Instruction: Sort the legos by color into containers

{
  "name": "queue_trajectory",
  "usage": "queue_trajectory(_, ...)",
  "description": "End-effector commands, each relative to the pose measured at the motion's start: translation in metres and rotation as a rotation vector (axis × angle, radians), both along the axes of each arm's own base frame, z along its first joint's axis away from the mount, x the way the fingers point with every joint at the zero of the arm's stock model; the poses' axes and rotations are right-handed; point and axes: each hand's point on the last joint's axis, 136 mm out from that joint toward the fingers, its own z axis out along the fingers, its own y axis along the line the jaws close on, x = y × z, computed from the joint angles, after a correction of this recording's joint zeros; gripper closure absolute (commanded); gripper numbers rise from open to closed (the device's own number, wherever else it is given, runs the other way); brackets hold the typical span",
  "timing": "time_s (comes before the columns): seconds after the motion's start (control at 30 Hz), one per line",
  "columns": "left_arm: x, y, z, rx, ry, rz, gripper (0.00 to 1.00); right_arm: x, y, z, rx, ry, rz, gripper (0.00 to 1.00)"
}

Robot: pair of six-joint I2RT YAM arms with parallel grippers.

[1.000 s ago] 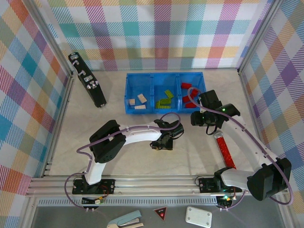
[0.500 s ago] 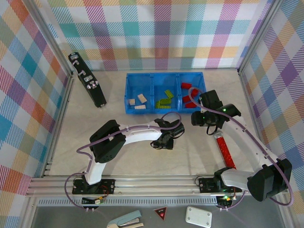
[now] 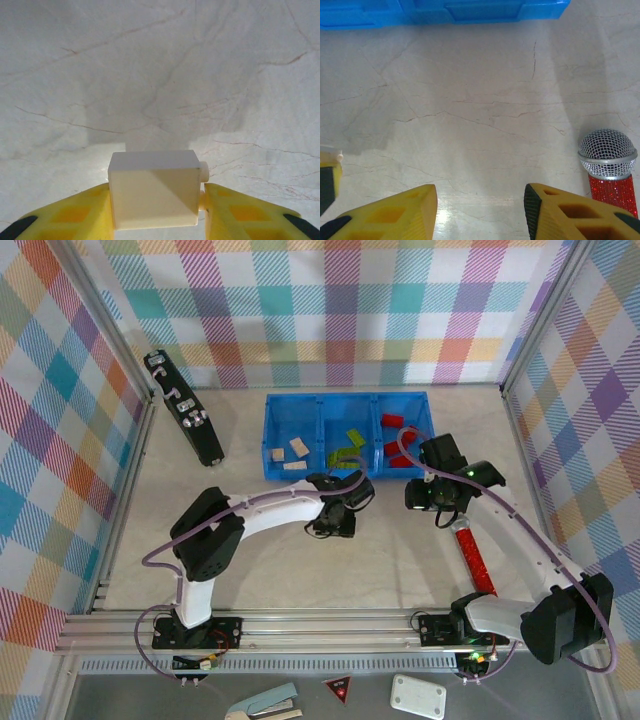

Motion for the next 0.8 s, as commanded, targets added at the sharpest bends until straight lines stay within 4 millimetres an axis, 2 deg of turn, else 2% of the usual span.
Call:
queue_trajectory(0.0, 0.0, 0.012, 0.009, -0.004, 0.014, -0.032, 0.58, -0.008, -0.01, 0.002, -0.009, 0.005, -0.056, 0.49)
queue_trajectory(0.17, 0.02, 0.029, 0.021, -0.028, 0.007, -0.022, 0.6, -0.013, -0.014, 0.003, -0.016, 0.013, -0.076, 0.49)
queue_trajectory(0.33, 0.049, 0.05, 0.04, -0.048, -0.018, -0.004, 0.63, -0.019, -0.018, 0.004, -0.023, 0.027, -0.097, 0.5)
queue_trajectory(0.6, 0.106, 0.083, 0.069, -0.067, -0.068, 0.024, 0.63, -0.028, -0.024, 0.012, -0.028, 0.02, -0.113, 0.49)
queue_trajectory(0.77, 0.142, 0.095, 0.083, -0.088, -0.089, 0.037, 0.62, -0.035, -0.028, 0.015, -0.035, 0.023, -0.12, 0.5)
